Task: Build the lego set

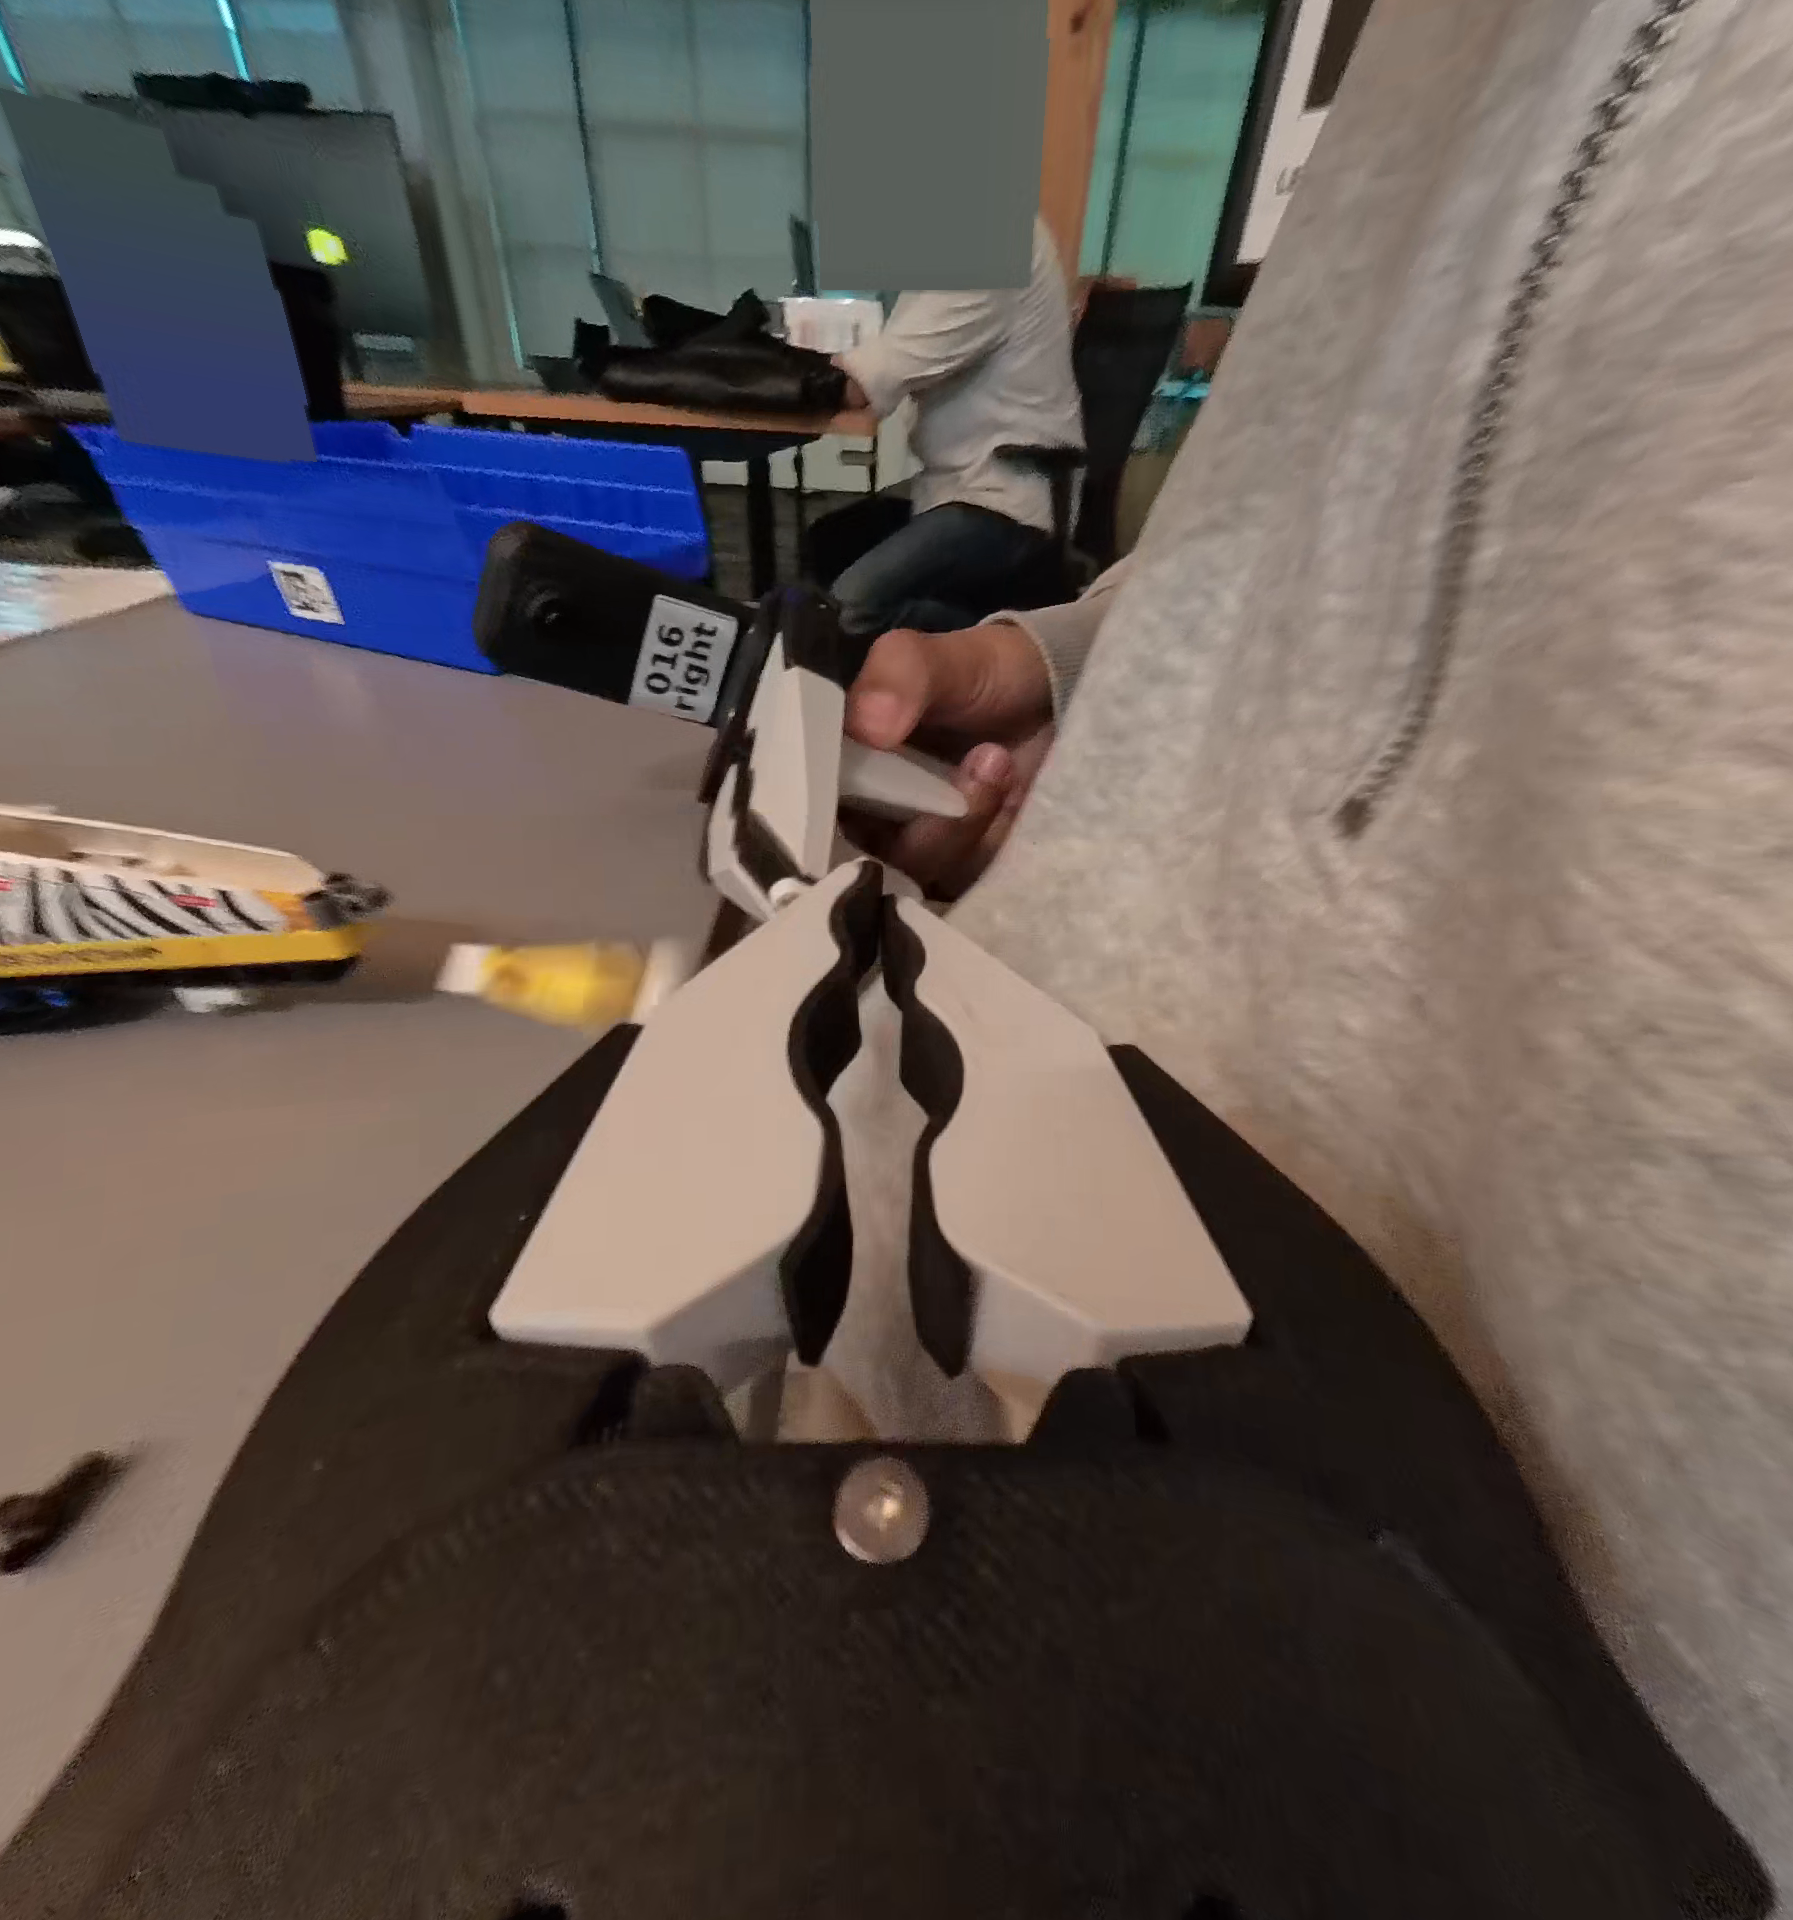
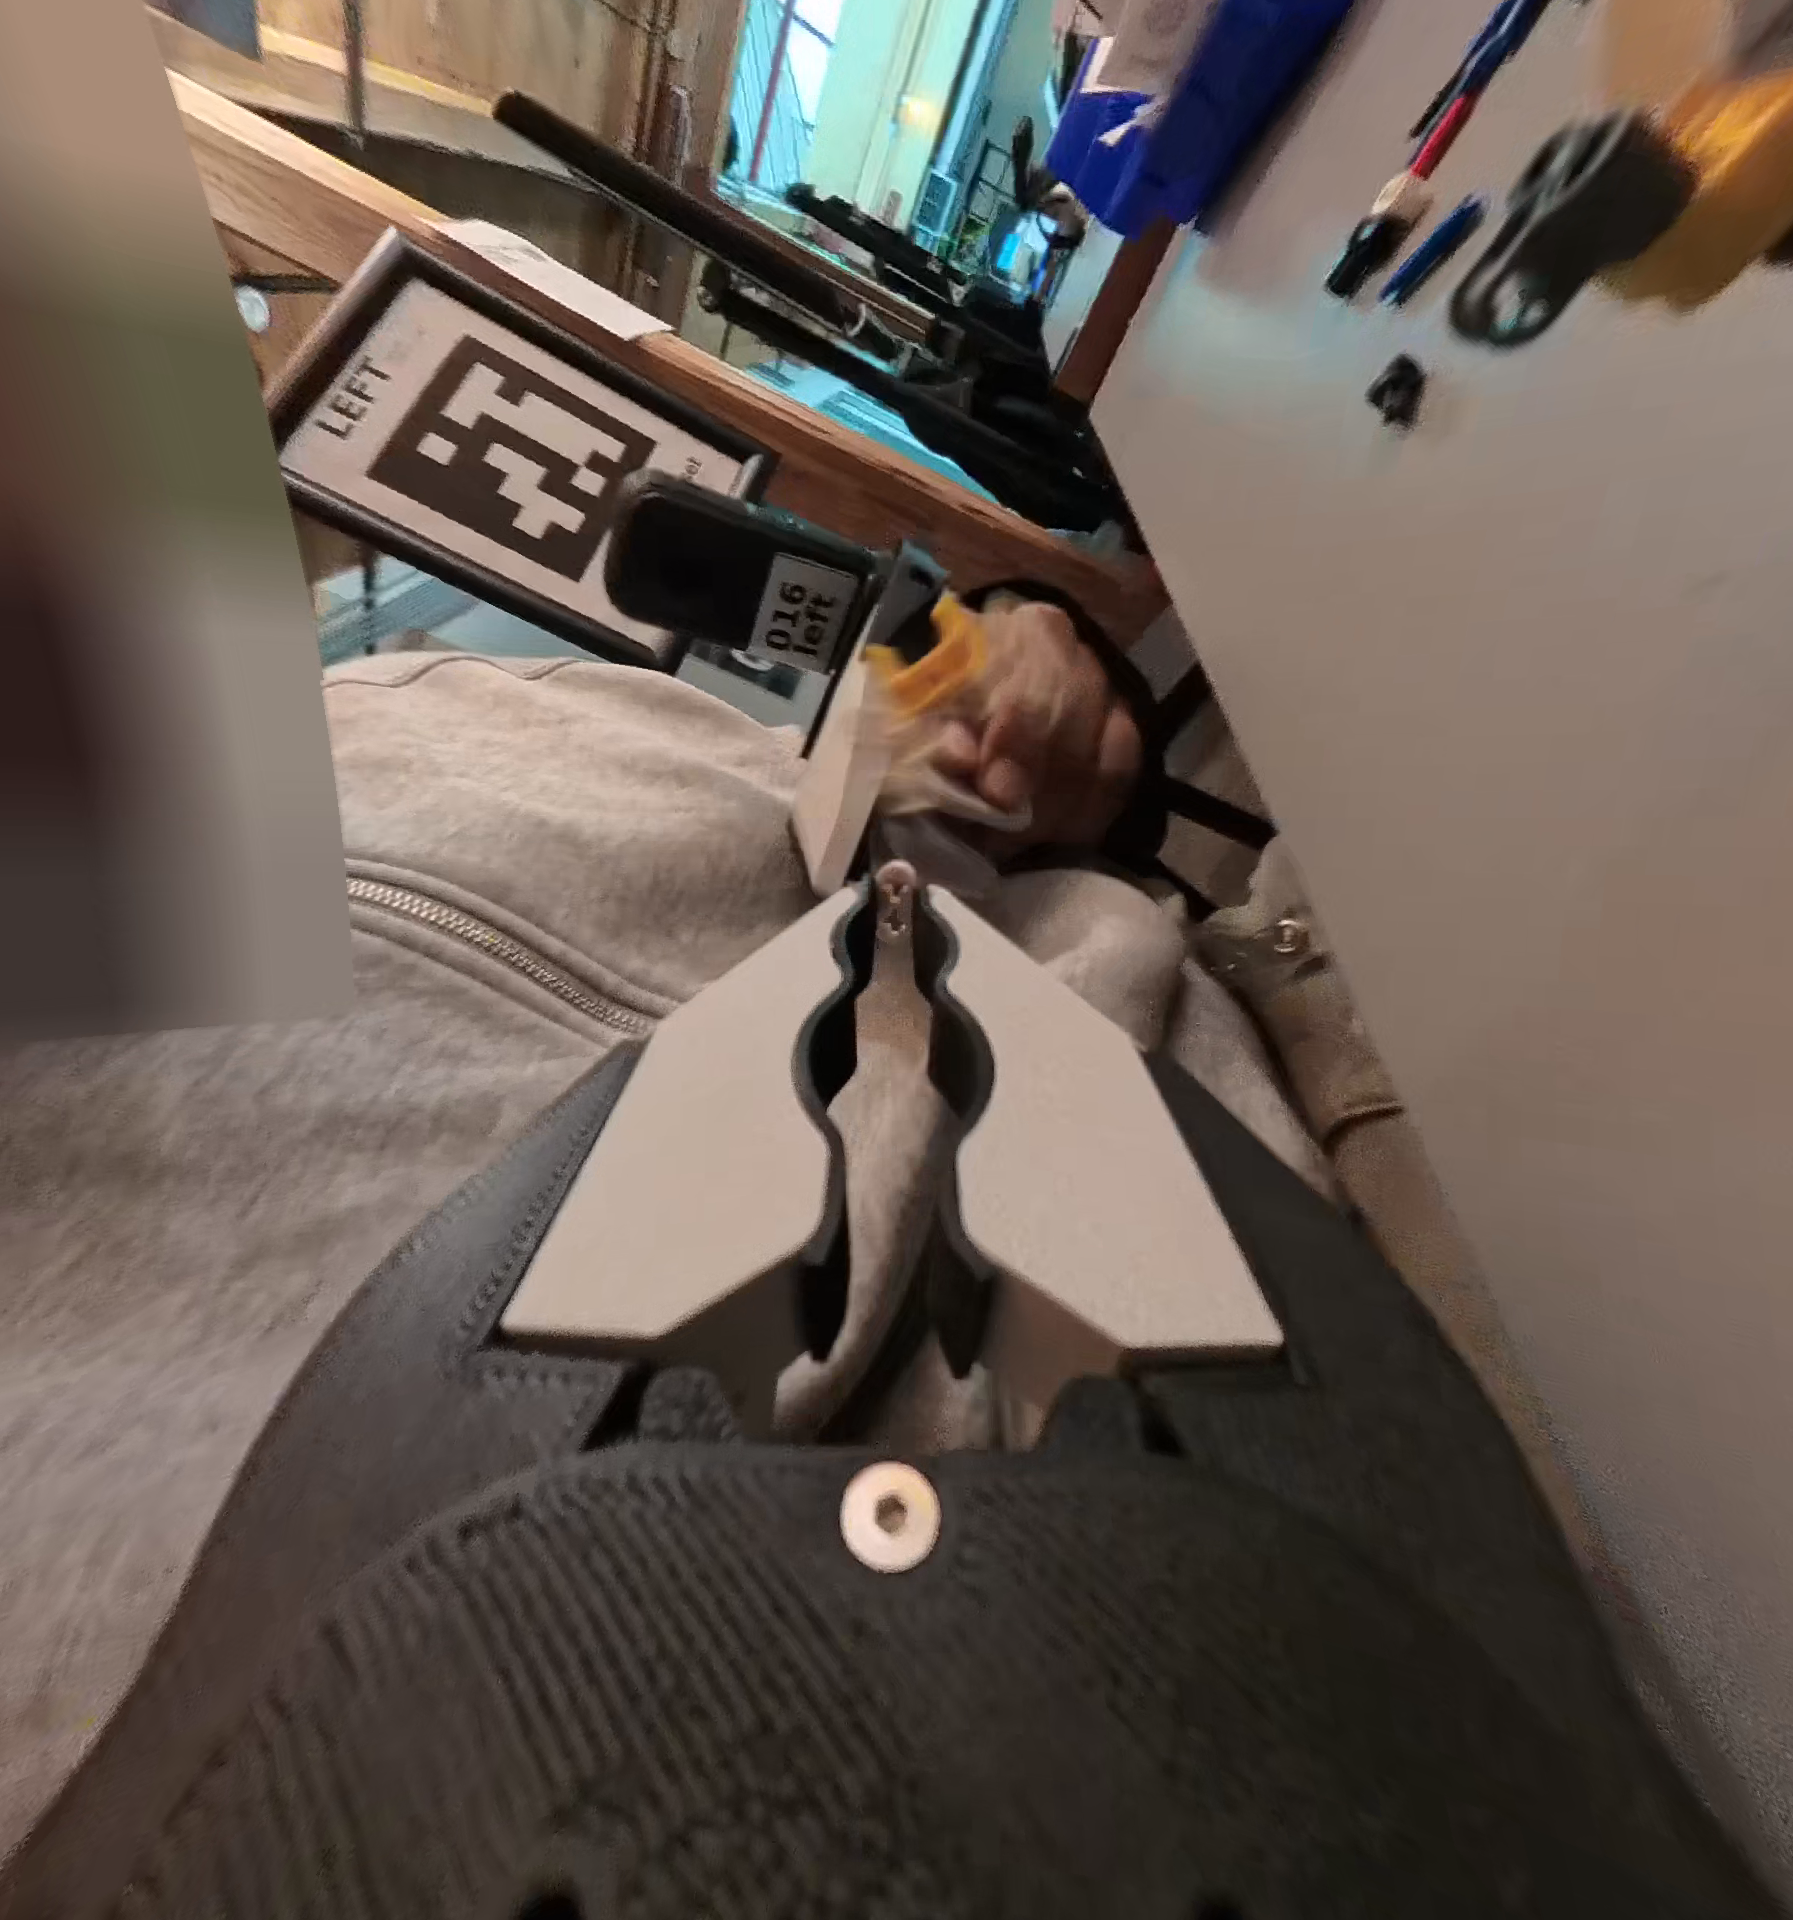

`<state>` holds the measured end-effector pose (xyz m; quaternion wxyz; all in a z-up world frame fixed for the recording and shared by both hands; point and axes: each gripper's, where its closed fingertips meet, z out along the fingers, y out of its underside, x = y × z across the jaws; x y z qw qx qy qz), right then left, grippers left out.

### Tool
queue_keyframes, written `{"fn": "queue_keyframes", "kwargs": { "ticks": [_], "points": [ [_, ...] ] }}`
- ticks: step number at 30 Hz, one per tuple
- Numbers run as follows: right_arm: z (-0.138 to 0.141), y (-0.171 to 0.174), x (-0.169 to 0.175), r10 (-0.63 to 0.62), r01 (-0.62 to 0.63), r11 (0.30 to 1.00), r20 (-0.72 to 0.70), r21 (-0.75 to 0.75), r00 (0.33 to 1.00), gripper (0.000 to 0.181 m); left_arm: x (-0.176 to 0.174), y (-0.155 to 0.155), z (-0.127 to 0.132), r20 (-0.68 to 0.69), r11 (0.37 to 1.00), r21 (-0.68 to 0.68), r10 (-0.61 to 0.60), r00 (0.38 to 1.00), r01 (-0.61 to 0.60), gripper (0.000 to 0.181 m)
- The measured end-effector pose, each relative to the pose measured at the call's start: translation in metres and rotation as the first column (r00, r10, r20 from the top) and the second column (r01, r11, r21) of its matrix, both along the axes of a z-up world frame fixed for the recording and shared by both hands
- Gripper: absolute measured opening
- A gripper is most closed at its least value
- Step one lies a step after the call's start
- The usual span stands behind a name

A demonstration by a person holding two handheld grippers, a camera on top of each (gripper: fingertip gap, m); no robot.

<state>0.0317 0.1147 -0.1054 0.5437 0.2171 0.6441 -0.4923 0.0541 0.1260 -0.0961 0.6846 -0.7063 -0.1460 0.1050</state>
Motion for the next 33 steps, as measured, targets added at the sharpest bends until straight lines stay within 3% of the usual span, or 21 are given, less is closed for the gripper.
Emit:
{"fn": "queue_keyframes", "kwargs": {
  "ticks": [2, 4, 8, 13, 16, 19, 22, 24, 28, 33],
  "points": [
    [-0.012, 0.000, 0.010, 0.005, -0.002, 0.999, -0.046, 0.051, 0.999, 0.004, 0.008, 0.004, -0.002, 0.054, 1.000, 0.020, -0.016, 0.998, 0.015, 0.000],
    [-0.018, -0.003, 0.011, -0.037, 0.042, 0.997, -0.088, 0.067, 0.995, 0.004, -0.007, -0.003, -0.014, 0.049, 0.991, -0.067, 0.118, 0.992, -0.115, 0.000],
    [-0.013, -0.007, -0.002, -0.151, 0.160, 0.987, -0.172, 0.035, 0.973, 0.004, -0.040, -0.036, -0.016, 0.122, 0.936, -0.116, 0.344, 0.931, -0.331, 0.000],
    [-0.005, -0.005, -0.002, -0.178, 0.191, 0.981, -0.260, 0.026, 0.949, 0.004, -0.043, -0.090, 0.004, 0.062, 0.883, -0.089, 0.467, 0.882, -0.461, 0.000],
    [-0.003, -0.002, -0.003, -0.193, 0.202, 0.979, -0.246, 0.010, 0.950, 0.004, -0.037, -0.122, -0.003, 0.098, 0.859, -0.149, 0.506, 0.857, -0.490, 0.000],
    [-0.002, 0.001, -0.007, -0.213, 0.214, 0.977, -0.201, -0.013, 0.956, 0.004, -0.021, -0.132, -0.022, 0.191, 0.856, -0.220, 0.508, 0.840, -0.467, 0.000],
    [0.001, 0.000, -0.008, -0.226, 0.224, 0.974, -0.180, -0.034, 0.957, 0.004, 0.002, -0.119, -0.057, 0.353, 0.875, -0.315, 0.467, 0.811, -0.367, 0.000],
    [0.002, -0.001, -0.006, -0.220, 0.217, 0.976, -0.198, -0.034, 0.955, 0.004, 0.019, -0.106, -0.086, 0.432, 0.873, -0.402, 0.448, 0.782, -0.277, 0.011],
    [0.000, -0.004, 0.003, -0.184, 0.183, 0.983, -0.240, -0.026, 0.953, 0.004, 0.027, -0.096, -0.107, 0.415, 0.821, -0.545, 0.443, 0.794, -0.173, 0.024],
    [0.007, -0.003, 0.008, -0.182, 0.172, 0.983, -0.252, -0.059, 0.951, 0.004, 0.034, -0.093, -0.137, 0.564, 0.792, -0.611, 0.439, 0.699, -0.004, 0.039]
  ]
}}
